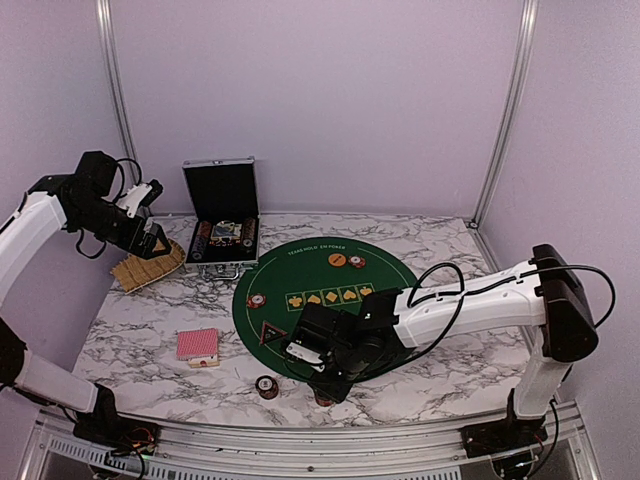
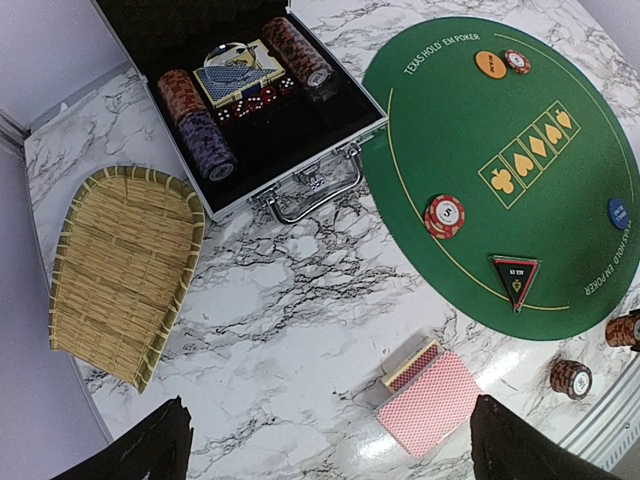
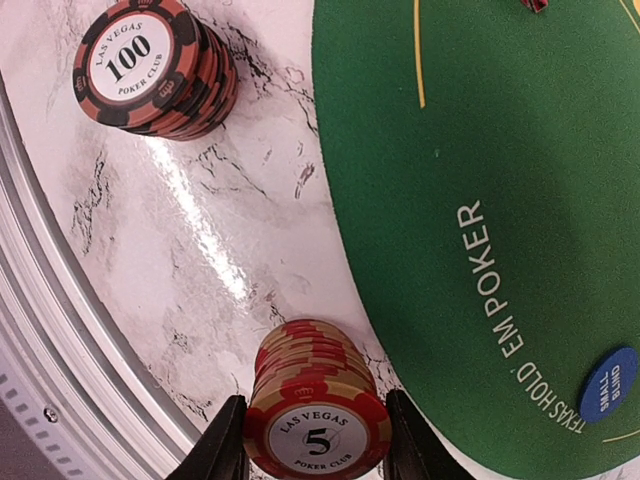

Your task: Distribute texas hold em gaming equipment

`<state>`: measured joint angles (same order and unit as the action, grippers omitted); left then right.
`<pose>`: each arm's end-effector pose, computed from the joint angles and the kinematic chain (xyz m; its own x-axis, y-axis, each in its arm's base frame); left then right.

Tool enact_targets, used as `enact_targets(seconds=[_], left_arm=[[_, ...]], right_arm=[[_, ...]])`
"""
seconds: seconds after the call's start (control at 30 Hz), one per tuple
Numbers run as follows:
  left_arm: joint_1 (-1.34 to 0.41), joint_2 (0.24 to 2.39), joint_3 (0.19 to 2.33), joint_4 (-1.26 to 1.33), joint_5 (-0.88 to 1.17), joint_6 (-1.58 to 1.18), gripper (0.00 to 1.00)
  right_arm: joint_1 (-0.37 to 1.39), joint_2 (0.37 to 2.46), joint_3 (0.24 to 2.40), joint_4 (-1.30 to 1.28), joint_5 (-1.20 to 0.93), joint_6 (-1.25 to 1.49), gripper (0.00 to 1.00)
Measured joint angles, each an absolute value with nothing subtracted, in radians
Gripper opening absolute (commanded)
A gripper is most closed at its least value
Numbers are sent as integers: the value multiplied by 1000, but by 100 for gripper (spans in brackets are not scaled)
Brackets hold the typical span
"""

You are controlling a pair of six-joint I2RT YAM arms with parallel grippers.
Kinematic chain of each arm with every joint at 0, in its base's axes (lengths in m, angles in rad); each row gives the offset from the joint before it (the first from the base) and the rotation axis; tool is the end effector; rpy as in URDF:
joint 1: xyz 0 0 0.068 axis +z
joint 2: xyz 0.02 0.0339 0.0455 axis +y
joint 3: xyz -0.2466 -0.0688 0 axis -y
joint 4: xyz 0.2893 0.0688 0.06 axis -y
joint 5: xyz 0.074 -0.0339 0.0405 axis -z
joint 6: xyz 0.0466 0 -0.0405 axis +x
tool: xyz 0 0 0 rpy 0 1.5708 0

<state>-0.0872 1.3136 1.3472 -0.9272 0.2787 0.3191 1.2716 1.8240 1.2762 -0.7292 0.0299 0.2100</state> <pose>0.3165 -0.0405 0.3291 -0.6570 0.3602 -0.6622 0.4861 0.8739 -0.0070 0.1177 0.3770 0.1374 -0.4745 -0.8314 -0.2892 -0.8729 0.4869 0.0324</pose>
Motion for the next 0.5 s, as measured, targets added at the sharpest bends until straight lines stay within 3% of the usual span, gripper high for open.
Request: enact_targets(seconds=[0.2,0.5], left_arm=[[-87,1314,1348,-927,279,319,99],[-87,1314,1362,-929,279,319,99]], right_arm=[[1272,1821,1276,-731,31,210,3],[1240,1749,1276,-742,30,215,0]])
